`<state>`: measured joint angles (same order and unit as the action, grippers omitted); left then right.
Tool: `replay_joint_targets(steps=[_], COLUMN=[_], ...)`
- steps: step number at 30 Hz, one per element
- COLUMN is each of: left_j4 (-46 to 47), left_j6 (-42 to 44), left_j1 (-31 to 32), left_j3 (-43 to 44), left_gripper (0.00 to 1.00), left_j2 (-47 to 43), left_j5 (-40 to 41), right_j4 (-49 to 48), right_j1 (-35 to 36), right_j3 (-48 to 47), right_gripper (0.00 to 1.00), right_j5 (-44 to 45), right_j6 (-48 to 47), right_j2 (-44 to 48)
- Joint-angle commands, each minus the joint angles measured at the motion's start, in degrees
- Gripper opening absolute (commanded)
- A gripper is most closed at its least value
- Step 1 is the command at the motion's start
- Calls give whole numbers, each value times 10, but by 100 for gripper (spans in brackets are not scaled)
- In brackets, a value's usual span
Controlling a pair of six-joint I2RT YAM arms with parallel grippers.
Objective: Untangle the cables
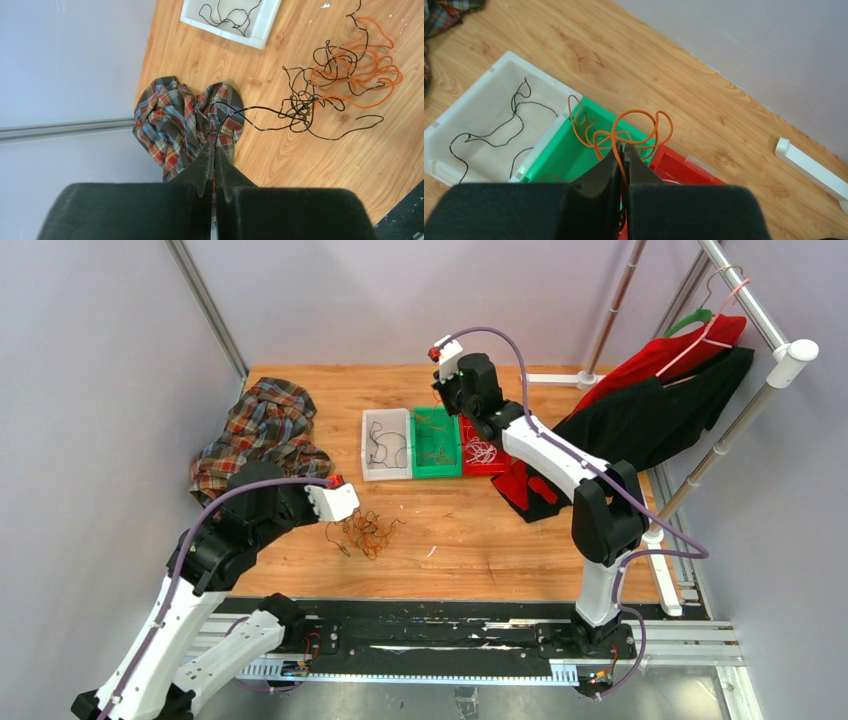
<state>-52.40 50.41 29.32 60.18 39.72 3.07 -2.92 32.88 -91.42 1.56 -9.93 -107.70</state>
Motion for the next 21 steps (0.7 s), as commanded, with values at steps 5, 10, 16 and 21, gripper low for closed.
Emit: replay_joint_targets(steps=[5,10,16,21], left_j4=[4,4,-1,-1], left_j6=[-16,-13,-23,-40], left_j1=[-4,-4,-4,-4], left_j3=[40,44,63,85], left_gripper=[0,0,0,0], left_j2=[15,16,20,34], left_j5=[-26,-29,-43,-64], right_j4=[-4,15,53,56], right_j1=[33,50,50,50], right_j3=[53,72,47,35], right_gripper=[1,2,40,59], right_j5=[-16,-28,-35,-16], right_j6=[-28,-24,-14,-23], right_j2=[9,-9,-34,-4])
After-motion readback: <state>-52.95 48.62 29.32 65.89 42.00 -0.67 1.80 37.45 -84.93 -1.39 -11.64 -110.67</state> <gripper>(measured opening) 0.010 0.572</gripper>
